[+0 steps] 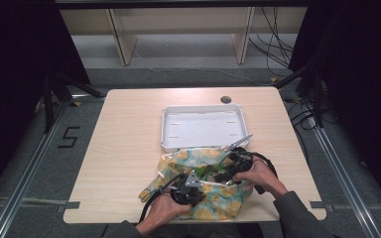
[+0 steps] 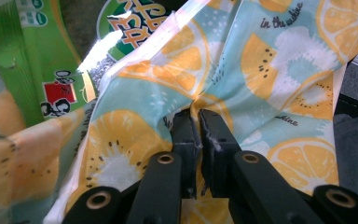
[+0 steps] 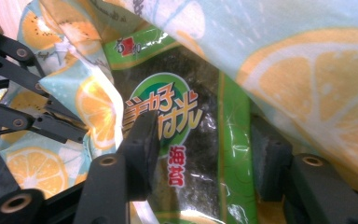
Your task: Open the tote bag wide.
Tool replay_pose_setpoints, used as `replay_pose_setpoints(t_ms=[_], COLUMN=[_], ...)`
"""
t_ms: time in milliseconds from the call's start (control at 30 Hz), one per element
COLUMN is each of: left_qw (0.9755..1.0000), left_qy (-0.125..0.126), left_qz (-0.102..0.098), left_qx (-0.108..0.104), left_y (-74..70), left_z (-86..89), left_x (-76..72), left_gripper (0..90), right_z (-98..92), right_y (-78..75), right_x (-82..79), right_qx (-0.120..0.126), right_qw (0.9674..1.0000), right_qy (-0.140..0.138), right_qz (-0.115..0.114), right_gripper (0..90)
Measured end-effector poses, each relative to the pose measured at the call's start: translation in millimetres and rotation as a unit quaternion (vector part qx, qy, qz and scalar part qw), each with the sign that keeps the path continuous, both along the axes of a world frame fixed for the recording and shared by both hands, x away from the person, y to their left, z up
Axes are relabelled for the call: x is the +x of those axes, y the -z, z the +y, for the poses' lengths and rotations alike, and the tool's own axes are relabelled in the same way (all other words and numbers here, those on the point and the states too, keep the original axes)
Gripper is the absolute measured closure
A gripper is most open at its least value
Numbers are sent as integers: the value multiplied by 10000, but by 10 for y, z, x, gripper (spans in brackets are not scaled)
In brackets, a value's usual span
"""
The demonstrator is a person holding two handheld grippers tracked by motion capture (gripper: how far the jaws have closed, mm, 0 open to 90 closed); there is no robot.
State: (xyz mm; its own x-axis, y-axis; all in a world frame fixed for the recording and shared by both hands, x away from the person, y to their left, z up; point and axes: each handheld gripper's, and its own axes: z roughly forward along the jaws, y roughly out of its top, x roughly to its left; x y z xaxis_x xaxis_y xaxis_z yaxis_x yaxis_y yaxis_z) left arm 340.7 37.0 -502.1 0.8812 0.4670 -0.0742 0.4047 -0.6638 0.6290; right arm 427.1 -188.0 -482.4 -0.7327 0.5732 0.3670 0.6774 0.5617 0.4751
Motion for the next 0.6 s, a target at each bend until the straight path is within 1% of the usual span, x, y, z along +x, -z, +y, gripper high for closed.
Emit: replay_pose_setpoints(t_ms=[33,67,100,133,167,200,267,300,333,367,400,433,467,500,533,567,600], left_qw=[10000,10000,10000,10000,10000,10000,10000,10000,10000,10000,10000,10000,10000,9999,9999,9999,9999], left_qy=[31,28,28,31,31,29,28,26,29,21,3,11,-46,28,20,24,24], left_qz=[-36,-20,-13,-11,-11,-16,-29,-31,-38,-45,-71,-90,-38,-90,-90,-91,-85], left_qx=[-11,-13,-11,-2,-2,0,2,2,24,17,23,42,24,76,63,86,82], left_y=[-1,1,2,2,2,2,3,3,1,2,0,-1,2,-5,-3,-7,-7], left_z=[1,3,8,10,10,9,8,8,9,7,6,6,6,18,19,21,21], left_x=[4,3,4,5,5,4,1,2,2,3,1,3,-4,7,7,8,6], left_gripper=[844,844,844,844,844,844,844,844,844,844,843,841,840,839,835,835,833], right_z=[-10,-15,-27,-31,-31,-41,-58,-57,-57,-44,-19,16,27,61,113,113,120], right_y=[-16,-24,-43,-44,-44,-59,-87,-122,-122,-121,-129,-156,-174,-204,-239,-239,-243], right_x=[-3,-5,-10,-8,-8,-11,-16,-36,-36,-39,-54,-92,-95,-119,-146,-146,-148], right_qx=[46,74,104,226,226,207,341,323,323,496,697,786,746,606,607,607,583], right_qw=[10000,10000,9999,9997,9997,9998,9993,9993,9993,9987,9970,9959,9967,9980,9978,9978,9977], right_qy=[-36,-23,11,-57,-57,19,20,125,125,-13,-110,-87,-155,-118,-281,-281,-342], right_qz=[10,-30,18,10,10,34,130,115,115,144,306,439,281,125,8,8,-110], right_gripper=[516,539,559,573,573,590,598,630,630,641,671,694,700,711,727,727,731])
